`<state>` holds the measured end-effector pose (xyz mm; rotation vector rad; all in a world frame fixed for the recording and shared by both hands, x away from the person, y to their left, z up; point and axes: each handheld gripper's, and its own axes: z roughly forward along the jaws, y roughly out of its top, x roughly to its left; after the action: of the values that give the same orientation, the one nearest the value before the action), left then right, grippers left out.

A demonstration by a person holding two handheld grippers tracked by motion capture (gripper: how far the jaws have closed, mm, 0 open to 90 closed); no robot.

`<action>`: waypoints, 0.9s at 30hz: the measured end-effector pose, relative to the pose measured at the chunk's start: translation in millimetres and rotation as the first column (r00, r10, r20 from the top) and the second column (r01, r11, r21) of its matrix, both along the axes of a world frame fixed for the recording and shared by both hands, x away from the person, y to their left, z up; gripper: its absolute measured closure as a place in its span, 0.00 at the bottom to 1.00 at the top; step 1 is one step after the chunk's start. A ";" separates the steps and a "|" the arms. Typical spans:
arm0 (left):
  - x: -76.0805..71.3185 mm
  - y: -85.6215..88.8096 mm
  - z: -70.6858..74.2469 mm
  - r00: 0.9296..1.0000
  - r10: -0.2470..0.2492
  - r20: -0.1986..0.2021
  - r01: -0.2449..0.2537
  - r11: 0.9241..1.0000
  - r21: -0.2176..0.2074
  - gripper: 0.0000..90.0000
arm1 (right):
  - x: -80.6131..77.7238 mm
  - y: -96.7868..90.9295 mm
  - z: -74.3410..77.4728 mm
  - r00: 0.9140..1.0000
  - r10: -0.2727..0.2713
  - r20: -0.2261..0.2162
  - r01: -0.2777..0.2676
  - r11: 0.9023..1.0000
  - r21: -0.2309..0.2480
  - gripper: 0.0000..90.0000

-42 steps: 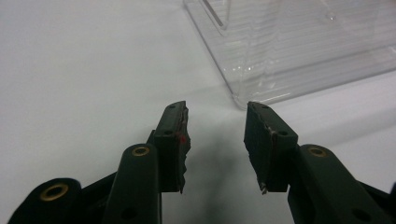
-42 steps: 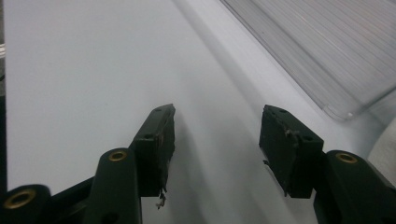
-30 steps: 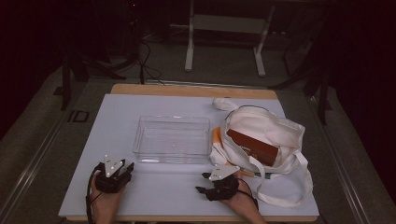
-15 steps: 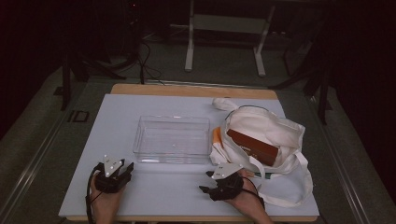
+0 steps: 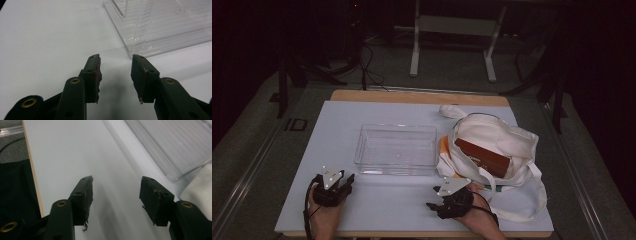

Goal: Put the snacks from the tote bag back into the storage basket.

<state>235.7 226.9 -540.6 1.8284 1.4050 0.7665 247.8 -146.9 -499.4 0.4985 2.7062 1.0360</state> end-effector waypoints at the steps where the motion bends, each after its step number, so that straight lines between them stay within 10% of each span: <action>1: -0.1 0.0 0.0 1.000 0.003 0.001 -0.003 1.000 -0.001 0.66 | 0.0 0.0 0.0 1.000 0.000 0.000 0.000 1.000 0.000 0.49; 27: 1.4 0.0 -0.2 1.000 0.004 -0.012 -0.004 1.000 0.000 0.66 | 18.6 -18.1 52.0 0.997 0.073 0.016 -0.071 0.989 -0.131 0.52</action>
<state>237.1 227.0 -540.8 1.8335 1.4168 0.7581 266.4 -164.9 -447.4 0.3673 2.7685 0.8687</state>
